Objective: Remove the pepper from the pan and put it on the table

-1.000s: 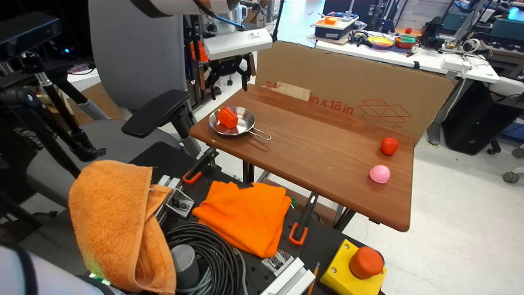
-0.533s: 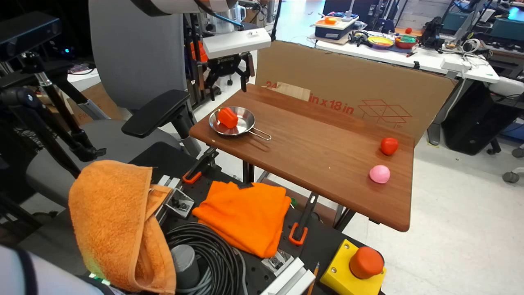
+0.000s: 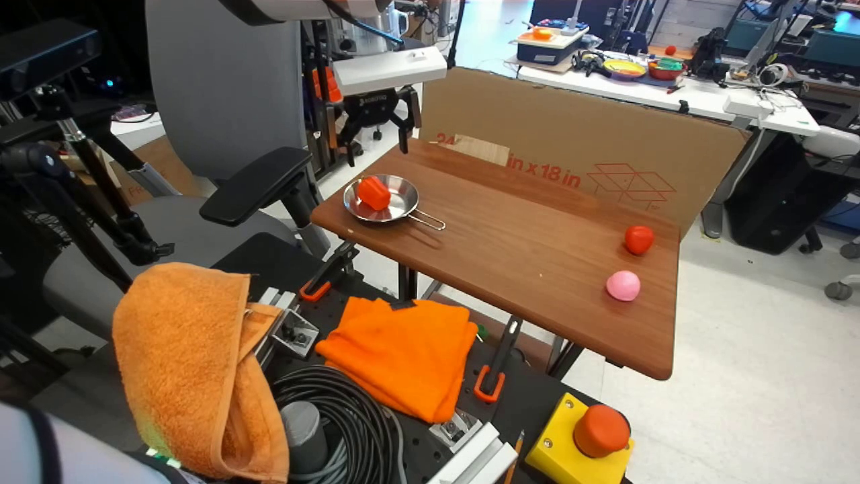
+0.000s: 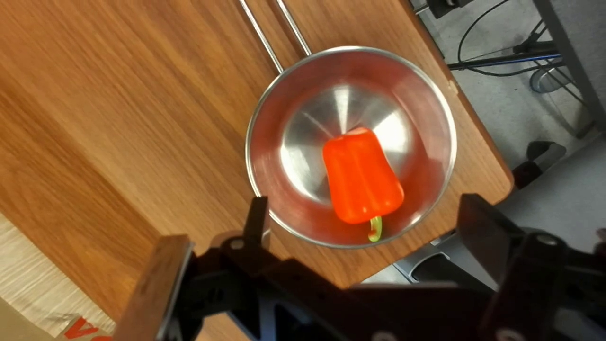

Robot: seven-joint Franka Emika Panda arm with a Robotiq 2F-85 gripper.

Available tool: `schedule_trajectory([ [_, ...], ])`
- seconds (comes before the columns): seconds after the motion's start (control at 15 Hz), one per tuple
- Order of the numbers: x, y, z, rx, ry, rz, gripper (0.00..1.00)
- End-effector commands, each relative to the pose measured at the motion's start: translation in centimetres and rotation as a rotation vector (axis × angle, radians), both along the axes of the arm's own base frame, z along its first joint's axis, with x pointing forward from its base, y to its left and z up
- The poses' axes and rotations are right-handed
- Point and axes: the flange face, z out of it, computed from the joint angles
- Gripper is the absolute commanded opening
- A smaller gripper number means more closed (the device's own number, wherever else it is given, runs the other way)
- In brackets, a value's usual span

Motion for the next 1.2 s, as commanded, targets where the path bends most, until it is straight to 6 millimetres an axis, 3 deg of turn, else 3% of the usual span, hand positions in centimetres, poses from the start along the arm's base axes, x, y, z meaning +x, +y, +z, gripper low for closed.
schedule_trajectory([
  [0.0,0.3,-0.1,0.4,-0.007,0.008,-0.005,1.0],
  [0.93,1.3,-2.0,-1.5,-0.029,0.034,-0.023,1.0],
  [1.13,1.5,-1.6,-1.9,-0.019,0.044,-0.007,1.0],
])
